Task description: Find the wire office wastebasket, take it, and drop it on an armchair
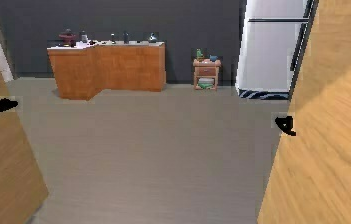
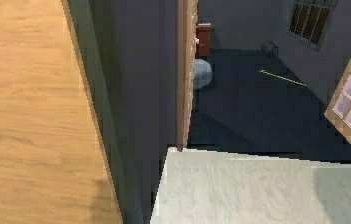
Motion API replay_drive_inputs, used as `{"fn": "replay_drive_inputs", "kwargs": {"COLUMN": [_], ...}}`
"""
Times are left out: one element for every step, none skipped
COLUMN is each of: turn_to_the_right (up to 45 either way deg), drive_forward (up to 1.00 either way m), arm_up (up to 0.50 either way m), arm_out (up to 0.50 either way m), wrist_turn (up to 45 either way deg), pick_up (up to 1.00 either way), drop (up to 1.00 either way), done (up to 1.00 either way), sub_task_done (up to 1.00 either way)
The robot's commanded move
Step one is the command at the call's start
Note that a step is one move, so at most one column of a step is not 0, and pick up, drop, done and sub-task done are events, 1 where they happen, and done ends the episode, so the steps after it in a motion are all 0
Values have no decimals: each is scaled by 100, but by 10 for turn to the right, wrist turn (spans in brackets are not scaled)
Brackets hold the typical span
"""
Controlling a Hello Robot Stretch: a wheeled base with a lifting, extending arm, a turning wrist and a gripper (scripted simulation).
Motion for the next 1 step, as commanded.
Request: {"fn": "replay_drive_inputs", "kwargs": {"turn_to_the_right": [60], "drive_forward": [0], "arm_up": [0], "arm_out": [0], "wrist_turn": [0], "pick_up": [0], "drop": [0], "done": [0], "sub_task_done": [0]}}
